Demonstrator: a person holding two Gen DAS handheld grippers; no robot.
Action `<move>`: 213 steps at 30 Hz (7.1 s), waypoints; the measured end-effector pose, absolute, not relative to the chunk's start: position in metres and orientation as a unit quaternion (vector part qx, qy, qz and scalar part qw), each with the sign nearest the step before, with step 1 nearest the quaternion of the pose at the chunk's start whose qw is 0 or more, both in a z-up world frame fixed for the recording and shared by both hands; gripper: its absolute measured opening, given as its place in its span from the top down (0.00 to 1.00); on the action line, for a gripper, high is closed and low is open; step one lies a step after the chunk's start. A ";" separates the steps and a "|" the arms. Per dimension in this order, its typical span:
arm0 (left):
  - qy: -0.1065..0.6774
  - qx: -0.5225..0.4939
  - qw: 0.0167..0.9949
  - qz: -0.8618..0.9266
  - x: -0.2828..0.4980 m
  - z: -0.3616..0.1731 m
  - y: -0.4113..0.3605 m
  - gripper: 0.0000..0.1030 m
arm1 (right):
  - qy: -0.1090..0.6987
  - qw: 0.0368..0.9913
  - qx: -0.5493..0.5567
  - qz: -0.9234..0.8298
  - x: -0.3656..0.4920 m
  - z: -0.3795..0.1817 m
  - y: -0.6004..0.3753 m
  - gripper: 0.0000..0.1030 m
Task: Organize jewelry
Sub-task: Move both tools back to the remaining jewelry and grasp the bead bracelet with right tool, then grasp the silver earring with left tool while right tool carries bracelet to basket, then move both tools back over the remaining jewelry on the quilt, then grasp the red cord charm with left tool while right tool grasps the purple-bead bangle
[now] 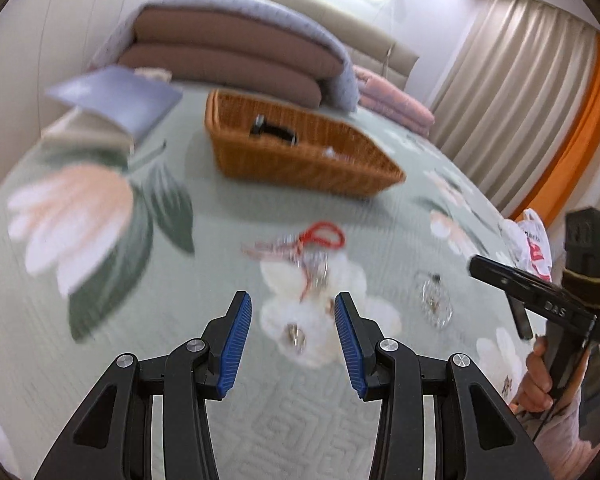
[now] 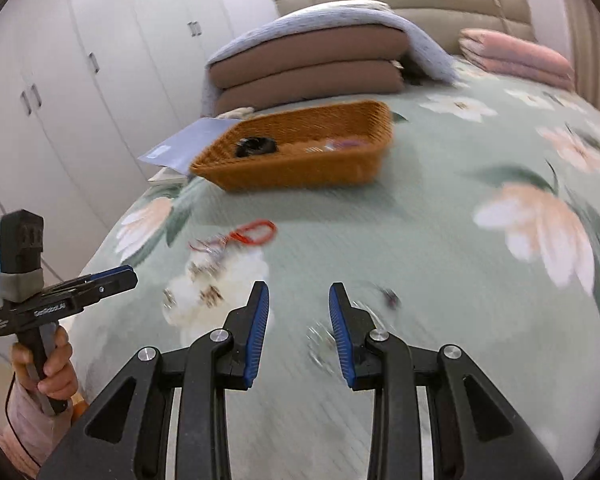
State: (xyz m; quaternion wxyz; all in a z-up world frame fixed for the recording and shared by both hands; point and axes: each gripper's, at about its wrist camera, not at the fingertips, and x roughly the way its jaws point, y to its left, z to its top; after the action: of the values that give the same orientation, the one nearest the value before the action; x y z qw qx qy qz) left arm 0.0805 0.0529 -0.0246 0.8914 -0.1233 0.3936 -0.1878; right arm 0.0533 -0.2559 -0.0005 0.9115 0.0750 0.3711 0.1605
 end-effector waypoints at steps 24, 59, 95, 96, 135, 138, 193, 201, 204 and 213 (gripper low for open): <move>0.422 -0.080 0.884 -0.182 0.091 -0.060 0.019 0.57 | 0.415 0.908 -0.004 0.061 0.066 -0.050 -0.241 0.67; 0.417 -0.056 0.888 -0.185 0.087 -0.060 0.011 0.57 | 0.449 0.880 0.012 0.154 0.024 -0.047 -0.241 0.90; 0.358 -0.009 0.919 -0.164 0.068 -0.036 -0.002 0.89 | 0.366 0.911 -0.024 0.187 0.026 0.002 -0.206 0.90; 0.356 -0.011 0.920 -0.165 0.068 -0.033 -0.002 0.89 | 0.360 0.914 -0.027 0.186 0.031 0.008 -0.203 0.90; 0.388 -0.082 0.891 -0.222 0.350 0.010 -0.065 0.87 | 0.421 0.893 0.111 0.115 0.363 0.025 -0.220 0.87; 0.392 -0.087 0.886 -0.231 0.348 0.009 -0.065 0.81 | 0.414 0.896 0.116 0.108 0.352 0.030 -0.231 0.71; 0.420 -0.047 0.885 -0.196 0.115 -0.042 -0.001 0.45 | 0.396 0.906 0.035 0.147 0.040 -0.040 -0.273 0.65; 0.418 -0.037 0.884 -0.206 0.127 -0.048 -0.014 0.45 | 0.390 0.912 0.008 0.128 0.048 -0.034 -0.257 0.65; 0.417 -0.049 0.883 -0.208 0.129 -0.048 -0.010 0.45 | 0.403 0.909 -0.003 0.106 0.069 -0.032 -0.265 0.65; 0.416 -0.043 0.883 -0.212 0.128 -0.051 -0.013 0.45 | 0.414 0.902 -0.078 0.099 0.090 -0.047 -0.243 0.65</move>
State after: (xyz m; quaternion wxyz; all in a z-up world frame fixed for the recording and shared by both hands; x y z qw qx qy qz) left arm 0.1277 -0.0131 -0.0510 0.8834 -0.0426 0.4156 -0.2122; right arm 0.0897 -0.2426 -0.0467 0.9017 -0.0781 0.4135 0.0986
